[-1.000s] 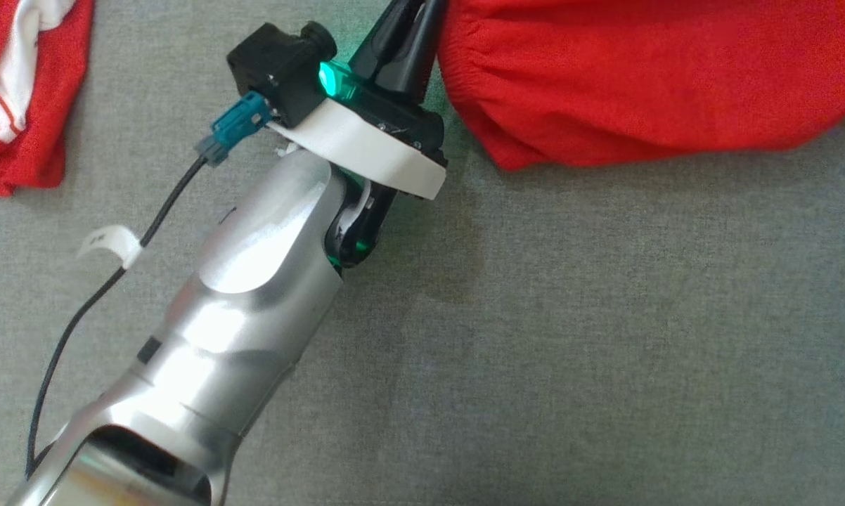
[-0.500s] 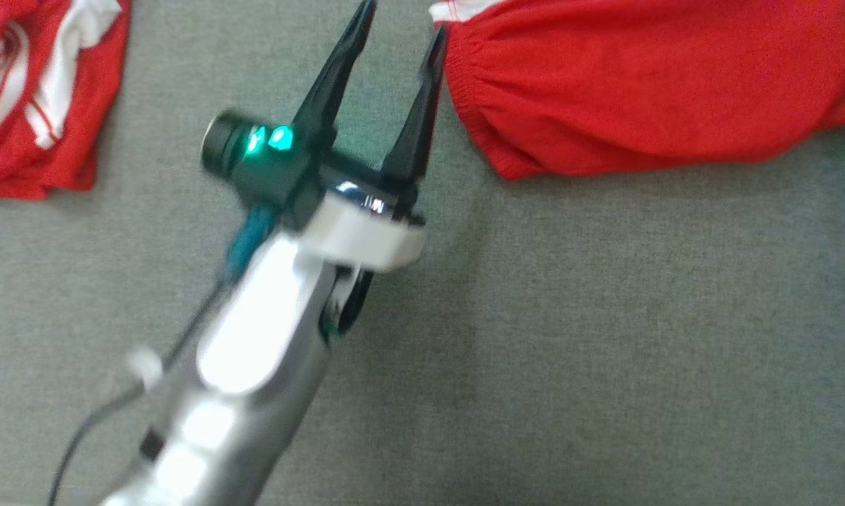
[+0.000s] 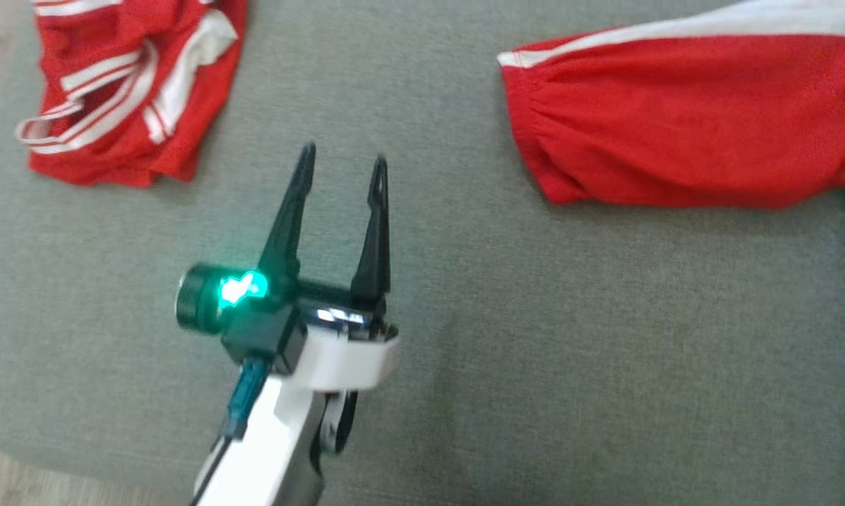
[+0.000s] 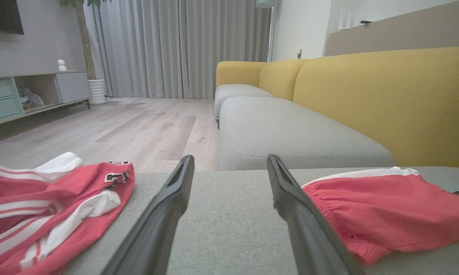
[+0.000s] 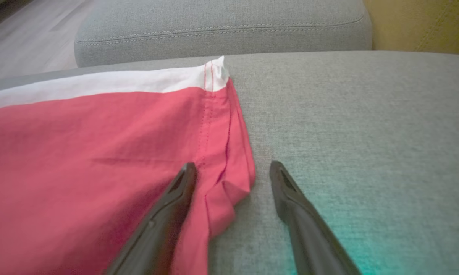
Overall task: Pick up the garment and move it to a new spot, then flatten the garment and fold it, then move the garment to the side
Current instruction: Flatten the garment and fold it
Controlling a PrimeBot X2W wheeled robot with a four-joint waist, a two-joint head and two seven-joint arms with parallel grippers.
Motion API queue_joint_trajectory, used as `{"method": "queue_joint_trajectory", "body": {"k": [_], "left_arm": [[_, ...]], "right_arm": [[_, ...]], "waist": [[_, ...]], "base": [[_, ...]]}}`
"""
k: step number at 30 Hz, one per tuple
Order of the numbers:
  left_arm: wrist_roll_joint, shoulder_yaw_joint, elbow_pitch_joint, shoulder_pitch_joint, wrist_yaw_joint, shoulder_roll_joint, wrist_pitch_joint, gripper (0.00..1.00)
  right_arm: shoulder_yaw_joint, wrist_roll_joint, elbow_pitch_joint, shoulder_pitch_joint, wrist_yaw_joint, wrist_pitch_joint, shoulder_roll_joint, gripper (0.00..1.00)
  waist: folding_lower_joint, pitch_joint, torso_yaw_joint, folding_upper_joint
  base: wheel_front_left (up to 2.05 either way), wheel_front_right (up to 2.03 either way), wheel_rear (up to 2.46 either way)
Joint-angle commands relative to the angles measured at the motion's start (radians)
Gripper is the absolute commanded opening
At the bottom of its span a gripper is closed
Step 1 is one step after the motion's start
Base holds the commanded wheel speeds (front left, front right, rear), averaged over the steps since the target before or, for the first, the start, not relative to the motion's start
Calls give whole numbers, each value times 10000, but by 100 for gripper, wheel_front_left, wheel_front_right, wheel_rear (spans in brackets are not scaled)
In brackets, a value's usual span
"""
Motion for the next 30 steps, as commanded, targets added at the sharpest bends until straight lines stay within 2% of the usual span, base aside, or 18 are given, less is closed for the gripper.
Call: {"method": "queue_joint_trajectory", "body": {"k": [1,2,9,19,24,30], "left_arm": [[73,265,-342,96,65,126,-49,100],[97,278,-365,229,94,126,-49,100],[246,610,-426,927,62,126,-49,100],[458,1074,-364,1322,-239,126,-49,100],[503,1072,-291,1360,-400,126,-49,100],[701,1031,-153,1374,-497,126,-49,100]], "right_arm": [[136,-43,-25,453,-9,-12,31,14],[91,-13,57,464,-9,-79,109,0],[-127,140,428,576,-9,-769,321,0],[-292,332,730,1237,-9,-1479,-502,0],[-355,526,-68,1120,-9,-1822,-521,0],[-68,-70,-1766,1037,-9,-2099,-300,0]], "waist": [[3,-240,184,0],[3,-314,193,0],[3,-884,-227,0],[3,-1347,-1140,0],[3,-1382,-1353,0],[3,-1509,-1367,0]], "base": [[0,0,0],[0,0,0],[0,0,0],[0,0,0],[0,0,0],[0,0,0]]}}
